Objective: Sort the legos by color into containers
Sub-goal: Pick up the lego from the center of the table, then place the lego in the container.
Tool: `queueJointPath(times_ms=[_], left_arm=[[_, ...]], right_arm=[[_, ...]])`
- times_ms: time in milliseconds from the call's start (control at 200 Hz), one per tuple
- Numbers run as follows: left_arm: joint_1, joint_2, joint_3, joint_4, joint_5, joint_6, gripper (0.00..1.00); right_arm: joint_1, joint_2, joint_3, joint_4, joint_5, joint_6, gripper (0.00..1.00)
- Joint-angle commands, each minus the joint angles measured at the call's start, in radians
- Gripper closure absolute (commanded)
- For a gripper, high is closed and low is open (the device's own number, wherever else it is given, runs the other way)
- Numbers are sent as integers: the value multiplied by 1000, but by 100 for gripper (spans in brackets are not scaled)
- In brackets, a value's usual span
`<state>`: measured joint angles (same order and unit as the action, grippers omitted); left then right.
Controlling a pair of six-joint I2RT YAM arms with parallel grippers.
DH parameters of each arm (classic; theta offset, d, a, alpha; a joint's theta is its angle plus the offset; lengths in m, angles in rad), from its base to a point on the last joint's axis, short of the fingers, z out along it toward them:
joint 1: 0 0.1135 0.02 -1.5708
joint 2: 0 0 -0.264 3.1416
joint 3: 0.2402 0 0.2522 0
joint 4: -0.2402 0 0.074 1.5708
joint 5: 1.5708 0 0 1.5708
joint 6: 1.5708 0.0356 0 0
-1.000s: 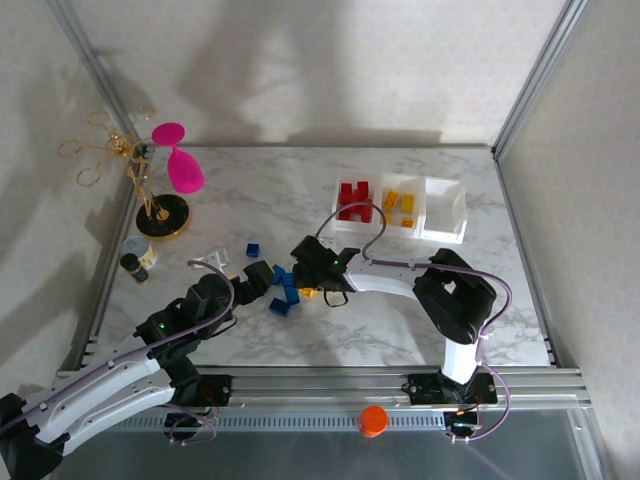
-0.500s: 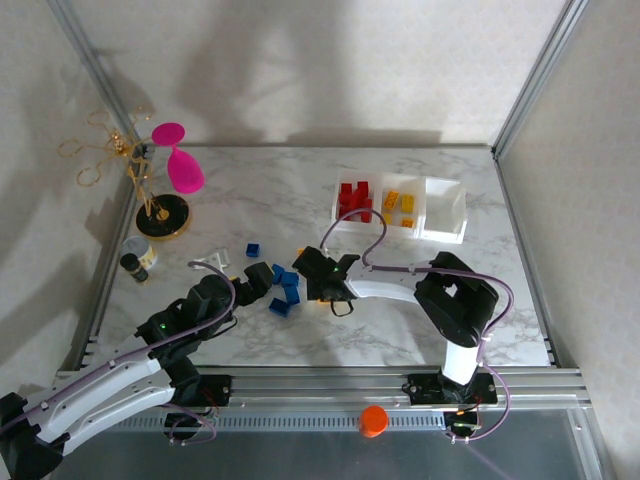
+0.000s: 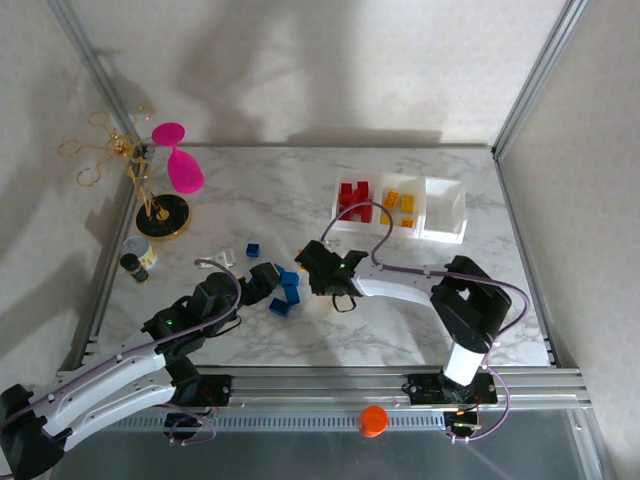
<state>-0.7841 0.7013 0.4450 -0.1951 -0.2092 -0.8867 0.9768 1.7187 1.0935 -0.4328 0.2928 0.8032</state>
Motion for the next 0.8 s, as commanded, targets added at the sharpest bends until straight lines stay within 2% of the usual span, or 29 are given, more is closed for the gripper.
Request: queueJointPath(times_ms=[0, 170, 250, 391, 626, 726, 791], left_arm=[[-4, 38, 55, 51, 35, 33, 0], [-4, 120, 97, 102, 69, 61, 0], [-4, 159, 111, 135, 79, 69, 0], [-4, 225, 146, 171, 92, 80, 0], [-3, 308, 192, 210, 90, 100, 0], [-1, 336, 209, 210, 88, 104, 0], [0, 341, 212, 212, 91, 105, 0]], right_arm=[[-84, -68, 20, -48, 78, -59, 70], [-274, -126, 33, -7, 104, -150, 68], [-384, -107, 68, 9, 116, -188, 68], [-516, -36, 128, 86, 94, -270, 68], [-640, 197, 351, 88, 105, -345, 66], [-676, 247, 405, 77, 95, -343, 66], [-680, 245, 397, 108, 91, -356, 58]])
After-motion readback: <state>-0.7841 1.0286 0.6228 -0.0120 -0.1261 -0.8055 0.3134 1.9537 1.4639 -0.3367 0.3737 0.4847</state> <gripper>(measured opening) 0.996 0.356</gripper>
